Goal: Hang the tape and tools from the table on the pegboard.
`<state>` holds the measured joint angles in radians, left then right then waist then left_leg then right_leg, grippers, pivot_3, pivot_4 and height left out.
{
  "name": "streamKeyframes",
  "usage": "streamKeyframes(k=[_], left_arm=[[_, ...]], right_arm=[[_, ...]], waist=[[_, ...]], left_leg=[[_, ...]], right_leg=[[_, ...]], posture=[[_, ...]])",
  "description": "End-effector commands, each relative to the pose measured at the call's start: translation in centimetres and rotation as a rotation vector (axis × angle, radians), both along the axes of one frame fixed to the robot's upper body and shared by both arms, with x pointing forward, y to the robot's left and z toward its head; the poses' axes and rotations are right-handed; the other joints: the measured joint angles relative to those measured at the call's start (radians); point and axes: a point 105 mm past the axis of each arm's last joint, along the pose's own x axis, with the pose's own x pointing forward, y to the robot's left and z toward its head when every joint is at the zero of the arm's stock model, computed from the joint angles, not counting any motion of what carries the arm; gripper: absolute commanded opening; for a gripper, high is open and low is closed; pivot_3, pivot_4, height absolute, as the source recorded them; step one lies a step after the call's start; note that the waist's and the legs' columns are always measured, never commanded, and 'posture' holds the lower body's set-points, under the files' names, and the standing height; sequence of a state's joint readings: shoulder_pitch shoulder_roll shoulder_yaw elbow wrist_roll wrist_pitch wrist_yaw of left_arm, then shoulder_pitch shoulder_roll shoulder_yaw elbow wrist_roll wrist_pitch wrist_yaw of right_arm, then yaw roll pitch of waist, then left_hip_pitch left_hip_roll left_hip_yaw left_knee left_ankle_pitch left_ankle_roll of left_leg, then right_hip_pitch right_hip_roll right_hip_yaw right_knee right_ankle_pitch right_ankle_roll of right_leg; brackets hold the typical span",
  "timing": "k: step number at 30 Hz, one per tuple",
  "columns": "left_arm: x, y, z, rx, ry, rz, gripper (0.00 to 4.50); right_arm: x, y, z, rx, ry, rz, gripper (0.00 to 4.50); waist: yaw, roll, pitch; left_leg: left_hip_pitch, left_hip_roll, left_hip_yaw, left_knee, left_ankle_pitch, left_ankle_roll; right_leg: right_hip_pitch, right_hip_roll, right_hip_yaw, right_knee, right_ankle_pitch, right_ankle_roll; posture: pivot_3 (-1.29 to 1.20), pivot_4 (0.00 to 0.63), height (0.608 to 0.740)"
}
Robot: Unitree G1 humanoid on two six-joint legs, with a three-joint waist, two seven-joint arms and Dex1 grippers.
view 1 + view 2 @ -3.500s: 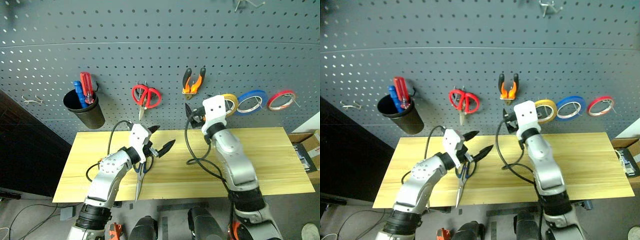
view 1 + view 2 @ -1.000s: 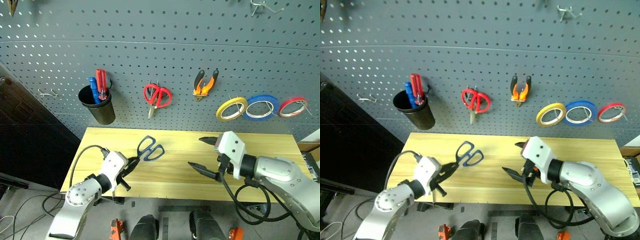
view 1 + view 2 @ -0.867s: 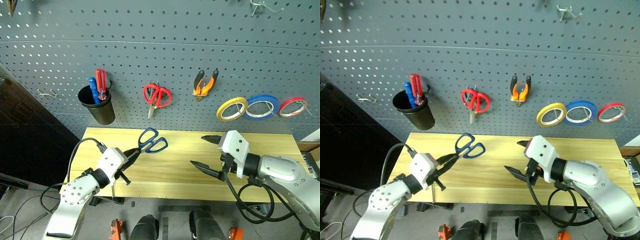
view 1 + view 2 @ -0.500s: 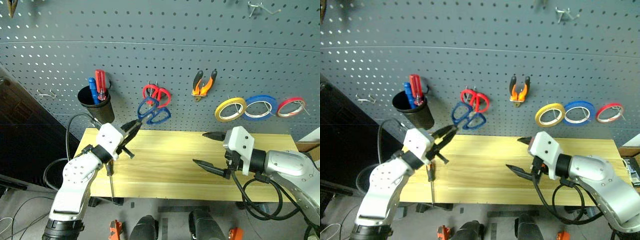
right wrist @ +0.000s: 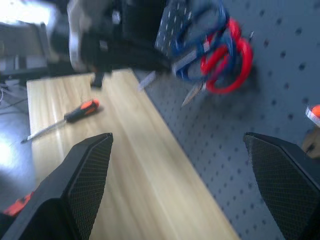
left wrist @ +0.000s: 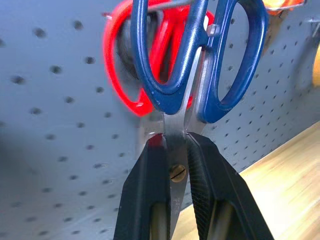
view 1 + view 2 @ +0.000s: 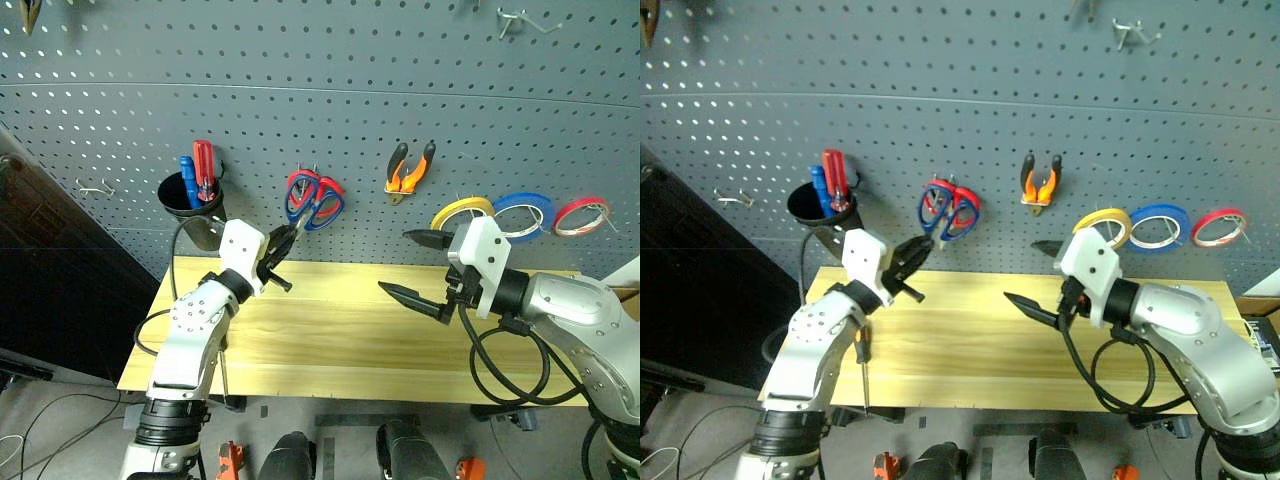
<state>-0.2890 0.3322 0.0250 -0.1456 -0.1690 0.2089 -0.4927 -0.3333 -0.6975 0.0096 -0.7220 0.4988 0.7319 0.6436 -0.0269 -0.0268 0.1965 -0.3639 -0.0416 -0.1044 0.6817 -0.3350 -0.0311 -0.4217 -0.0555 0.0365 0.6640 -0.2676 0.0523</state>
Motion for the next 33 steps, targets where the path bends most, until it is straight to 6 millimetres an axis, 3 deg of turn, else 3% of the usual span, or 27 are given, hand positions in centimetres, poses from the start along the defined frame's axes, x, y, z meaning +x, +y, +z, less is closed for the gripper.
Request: streamKeyframes(k=[1, 3, 9, 15, 18, 22, 28, 33], left_arm=[[0.1, -0.7, 0.8, -0.017, -0.025, -0.022, 0.25], [0.1, -0.8, 0.5, -0.027, -0.006, -0.024, 0.25], [-0.2, 0.1, -0.4, -0.056, 0.052, 0.021, 2.04], [-3.2, 4.6, -6.6, -0.004, 0.348, 0.177, 3.84], [-4.5, 9.4, -9.3, -0.041, 0.532, 0.421, 3.84], [-4.9, 13.7, -10.1, -0.067, 0.618, 0.669, 3.84], [-5.8, 14.6, -13.2, -0.048, 0.837, 0.754, 3.84], [-5.2, 14.6, -14.6, -0.051, 0.931, 0.784, 3.84]], right_arm=[[-0.3, 0.3, 1.5, 0.038, -0.060, 0.006, 4.50], [-0.3, 0.5, 2.0, 0.060, -0.072, 0.006, 4.50], [-0.5, 1.3, 3.5, 0.144, -0.094, 0.010, 4.50], [-0.9, 1.9, 1.7, 0.122, -0.034, 0.008, 4.50], [-1.3, 2.5, 0.6, 0.111, 0.017, 0.030, 4.50], [-1.6, 3.1, -0.5, 0.086, 0.067, 0.052, 4.50], [-1.3, 4.1, -1.7, 0.039, 0.146, 0.071, 4.50], [-1.4, 5.5, -2.3, -0.043, 0.176, 0.148, 4.50]], waist=[[0.000, 0.000, 0.000], [-0.003, 0.000, 0.000], [-0.004, 0.000, 0.000], [-0.011, 0.001, -0.001], [-0.003, 0.000, -0.001], [0.006, -0.001, -0.002], [0.022, -0.001, -0.004], [0.022, -0.002, -0.005]], left_leg=[[0.000, 0.000, 0.000, 0.000, 0.000, 0.000], [0.000, 0.000, 0.000, 0.000, 0.000, 0.000], [0.000, 0.000, 0.000, 0.001, 0.000, 0.000], [0.000, 0.001, 0.001, -0.001, 0.000, 0.000], [0.000, 0.001, 0.000, 0.000, 0.000, 0.000], [0.001, 0.000, -0.002, 0.001, 0.000, 0.000], [0.001, -0.001, -0.003, 0.002, 0.000, 0.000], [0.001, 0.000, -0.004, 0.001, 0.001, -0.001]], right_leg=[[0.000, 0.000, 0.000, 0.000, 0.000, 0.000], [0.000, 0.000, 0.000, 0.000, 0.000, 0.000], [0.000, 0.000, 0.000, 0.001, 0.000, 0.000], [-0.002, 0.000, 0.002, 0.001, 0.000, 0.000], [-0.001, 0.000, 0.001, 0.002, 0.000, 0.000], [0.001, 0.000, -0.001, 0.003, 0.001, -0.001], [0.001, 0.000, -0.001, 0.003, 0.001, -0.001], [0.000, 0.000, -0.002, 0.003, 0.001, -0.001]], posture=[[-0.04, 0.157, 0.740], [-0.04, 0.158, 0.740], [-0.05, 0.165, 0.740], [-0.03, 0.171, 0.740], [-0.01, 0.172, 0.740], [0.02, 0.170, 0.740], [0.02, 0.175, 0.740], [0.00, 0.180, 0.740]])
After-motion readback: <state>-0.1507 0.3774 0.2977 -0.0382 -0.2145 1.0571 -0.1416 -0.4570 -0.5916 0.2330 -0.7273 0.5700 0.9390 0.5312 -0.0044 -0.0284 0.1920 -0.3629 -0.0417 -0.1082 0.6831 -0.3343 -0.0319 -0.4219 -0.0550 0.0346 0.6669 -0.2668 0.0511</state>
